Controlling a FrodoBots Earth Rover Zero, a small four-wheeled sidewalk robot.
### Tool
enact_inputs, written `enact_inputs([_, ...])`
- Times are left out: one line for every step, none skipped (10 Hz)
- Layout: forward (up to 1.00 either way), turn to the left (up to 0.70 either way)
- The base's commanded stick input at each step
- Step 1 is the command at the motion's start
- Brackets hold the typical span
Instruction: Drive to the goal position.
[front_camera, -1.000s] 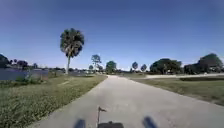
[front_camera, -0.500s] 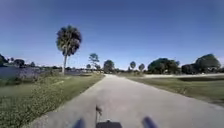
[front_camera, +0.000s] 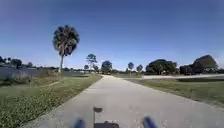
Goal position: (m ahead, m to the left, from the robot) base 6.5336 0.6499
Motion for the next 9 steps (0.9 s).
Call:
enact_inputs([0.7,0.0])
enact_inputs([0.7,0.0])
enact_inputs([0.7,0.0])
enact_inputs([0.7,0.03])
enact_inputs([0.7,0.21])
enact_inputs([0.7,0.35])
enact_inputs([0.7,0.35])
enact_inputs([0.7,0.18])
enact_inputs([0.7,0.0])
